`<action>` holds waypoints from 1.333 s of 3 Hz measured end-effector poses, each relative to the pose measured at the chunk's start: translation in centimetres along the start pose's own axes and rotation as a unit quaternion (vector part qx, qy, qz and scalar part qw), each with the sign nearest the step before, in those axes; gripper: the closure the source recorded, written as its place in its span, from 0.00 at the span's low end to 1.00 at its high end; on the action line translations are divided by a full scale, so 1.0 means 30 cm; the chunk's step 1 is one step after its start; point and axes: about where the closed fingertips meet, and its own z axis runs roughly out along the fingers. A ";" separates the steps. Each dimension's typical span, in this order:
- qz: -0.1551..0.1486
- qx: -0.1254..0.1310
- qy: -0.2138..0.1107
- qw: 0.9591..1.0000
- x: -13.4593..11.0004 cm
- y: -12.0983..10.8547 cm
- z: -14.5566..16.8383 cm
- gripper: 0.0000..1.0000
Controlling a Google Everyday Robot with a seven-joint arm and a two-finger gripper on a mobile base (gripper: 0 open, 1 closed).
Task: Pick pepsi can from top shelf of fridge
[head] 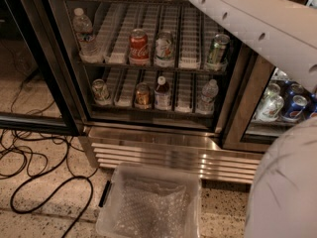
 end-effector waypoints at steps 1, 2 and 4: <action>0.031 -0.003 0.018 0.999 -0.020 -0.018 -0.044 1.00; 0.041 -0.005 0.025 0.999 -0.026 -0.026 -0.056 1.00; 0.051 -0.007 0.031 0.998 -0.044 -0.042 -0.078 1.00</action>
Offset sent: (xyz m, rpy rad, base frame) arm -0.0407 -0.0201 0.0236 0.2605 0.1389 0.0175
